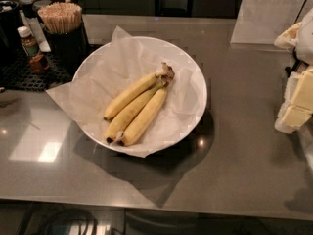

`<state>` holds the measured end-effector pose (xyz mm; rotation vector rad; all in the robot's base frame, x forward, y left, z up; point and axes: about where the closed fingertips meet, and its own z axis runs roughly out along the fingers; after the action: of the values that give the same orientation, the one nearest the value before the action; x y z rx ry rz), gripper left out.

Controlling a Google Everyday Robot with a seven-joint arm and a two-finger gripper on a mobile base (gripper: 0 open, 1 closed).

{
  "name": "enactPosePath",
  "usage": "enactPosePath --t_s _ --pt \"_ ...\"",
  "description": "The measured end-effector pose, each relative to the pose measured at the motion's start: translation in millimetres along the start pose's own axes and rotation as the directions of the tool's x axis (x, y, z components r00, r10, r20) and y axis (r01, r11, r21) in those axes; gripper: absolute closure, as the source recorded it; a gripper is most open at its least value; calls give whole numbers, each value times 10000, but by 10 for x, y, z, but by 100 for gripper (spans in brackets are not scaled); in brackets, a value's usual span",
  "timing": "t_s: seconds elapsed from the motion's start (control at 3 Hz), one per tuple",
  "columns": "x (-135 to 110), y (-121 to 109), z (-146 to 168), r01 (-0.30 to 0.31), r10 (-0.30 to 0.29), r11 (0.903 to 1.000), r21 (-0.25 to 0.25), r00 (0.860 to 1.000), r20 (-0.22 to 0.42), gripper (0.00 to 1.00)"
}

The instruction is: Pick banana from white bowl

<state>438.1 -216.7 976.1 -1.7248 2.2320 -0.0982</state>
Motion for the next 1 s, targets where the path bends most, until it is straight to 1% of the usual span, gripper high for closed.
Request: enactPosePath --t_s 0.33,0.67,1.0 --pt "-1 0 0 2 -2 10000 1 10000 0 0" --pt "-129 15 -51 402 -403 9990 188 9992 71 0" --pt "-479 81 -114 1503 -1510 9882 280 9882 244 0"
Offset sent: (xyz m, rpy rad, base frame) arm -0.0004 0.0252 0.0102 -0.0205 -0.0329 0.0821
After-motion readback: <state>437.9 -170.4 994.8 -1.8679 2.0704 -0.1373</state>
